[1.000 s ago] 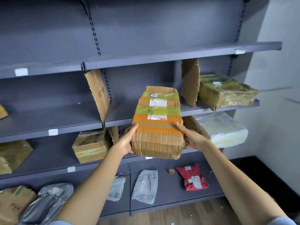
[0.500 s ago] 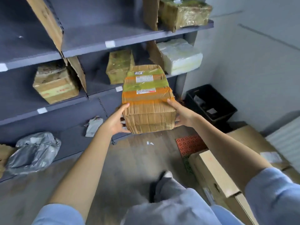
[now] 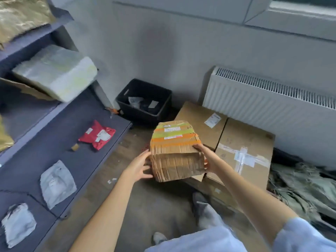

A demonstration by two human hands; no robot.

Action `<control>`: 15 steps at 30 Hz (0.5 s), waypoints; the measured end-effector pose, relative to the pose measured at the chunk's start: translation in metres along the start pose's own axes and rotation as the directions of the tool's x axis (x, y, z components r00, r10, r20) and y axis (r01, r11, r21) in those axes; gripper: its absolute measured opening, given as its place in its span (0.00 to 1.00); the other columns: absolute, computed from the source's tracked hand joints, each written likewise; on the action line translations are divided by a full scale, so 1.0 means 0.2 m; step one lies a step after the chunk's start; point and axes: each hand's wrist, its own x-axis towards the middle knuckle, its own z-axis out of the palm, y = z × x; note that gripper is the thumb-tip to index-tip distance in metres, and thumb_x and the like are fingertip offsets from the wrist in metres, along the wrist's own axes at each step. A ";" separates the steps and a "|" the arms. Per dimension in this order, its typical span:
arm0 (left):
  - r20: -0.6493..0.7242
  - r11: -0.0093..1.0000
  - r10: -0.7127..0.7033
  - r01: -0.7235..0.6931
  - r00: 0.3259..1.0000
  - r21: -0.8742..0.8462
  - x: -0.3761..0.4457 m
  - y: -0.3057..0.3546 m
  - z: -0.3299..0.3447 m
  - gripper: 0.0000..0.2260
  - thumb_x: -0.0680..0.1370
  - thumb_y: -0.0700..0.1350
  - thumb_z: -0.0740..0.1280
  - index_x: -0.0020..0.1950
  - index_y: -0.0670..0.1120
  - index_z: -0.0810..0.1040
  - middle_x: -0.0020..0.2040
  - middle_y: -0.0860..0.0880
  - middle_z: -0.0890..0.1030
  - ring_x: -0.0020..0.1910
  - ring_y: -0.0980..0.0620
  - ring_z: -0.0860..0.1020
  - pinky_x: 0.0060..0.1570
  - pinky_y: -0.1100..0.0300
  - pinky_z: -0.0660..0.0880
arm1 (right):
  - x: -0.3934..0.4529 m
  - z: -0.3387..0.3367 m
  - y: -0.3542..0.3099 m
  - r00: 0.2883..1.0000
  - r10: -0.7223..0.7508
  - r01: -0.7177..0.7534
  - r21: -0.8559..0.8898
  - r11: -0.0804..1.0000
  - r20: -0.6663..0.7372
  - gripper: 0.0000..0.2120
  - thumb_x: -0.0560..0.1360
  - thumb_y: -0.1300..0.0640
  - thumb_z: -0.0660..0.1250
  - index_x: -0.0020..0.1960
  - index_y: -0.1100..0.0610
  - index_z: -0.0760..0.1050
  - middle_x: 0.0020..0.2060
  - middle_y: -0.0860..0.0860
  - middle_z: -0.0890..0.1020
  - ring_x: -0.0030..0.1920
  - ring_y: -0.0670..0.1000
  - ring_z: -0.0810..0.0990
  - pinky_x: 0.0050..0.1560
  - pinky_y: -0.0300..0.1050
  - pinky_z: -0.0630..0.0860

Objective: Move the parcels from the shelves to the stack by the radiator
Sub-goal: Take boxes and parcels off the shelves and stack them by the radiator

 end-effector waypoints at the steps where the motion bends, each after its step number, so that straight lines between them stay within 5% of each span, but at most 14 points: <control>1: 0.024 0.999 -0.020 0.020 0.999 0.034 0.07 0.04 0.12 0.23 0.80 0.52 0.60 0.75 0.55 0.60 0.72 0.44 0.66 0.71 0.42 0.66 0.65 0.38 0.66 | 0.06 -0.13 -0.01 0.999 0.006 -0.005 0.034 0.999 -0.052 0.32 0.67 0.38 0.68 0.65 0.50 0.66 0.63 0.56 0.70 0.62 0.60 0.70 0.63 0.63 0.70; 7: 0.152 0.927 -0.169 0.105 0.974 0.359 0.55 0.19 0.92 0.21 0.82 0.50 0.56 0.75 0.49 0.60 0.72 0.43 0.68 0.70 0.44 0.68 0.67 0.44 0.65 | 0.34 -0.93 0.01 0.939 0.091 0.010 0.293 0.956 -0.331 0.30 0.71 0.43 0.68 0.69 0.51 0.64 0.61 0.55 0.72 0.55 0.57 0.72 0.51 0.54 0.74; 10: 0.188 0.846 -0.215 0.087 0.958 0.526 0.69 0.22 1.31 0.20 0.82 0.49 0.54 0.75 0.51 0.60 0.72 0.44 0.67 0.70 0.45 0.67 0.68 0.45 0.65 | 0.42 -1.24 0.05 0.885 0.157 0.041 0.409 0.912 -0.438 0.32 0.70 0.45 0.69 0.70 0.50 0.63 0.64 0.55 0.71 0.59 0.58 0.71 0.53 0.55 0.73; 15: 0.257 0.676 -0.288 0.005 0.922 0.737 0.81 0.22 1.78 0.19 0.83 0.50 0.53 0.75 0.52 0.60 0.74 0.47 0.65 0.72 0.47 0.65 0.67 0.48 0.65 | 0.56 -1.46 0.14 0.797 0.249 0.240 0.667 0.705 -0.551 0.28 0.73 0.50 0.68 0.70 0.50 0.63 0.61 0.51 0.72 0.56 0.54 0.72 0.54 0.57 0.76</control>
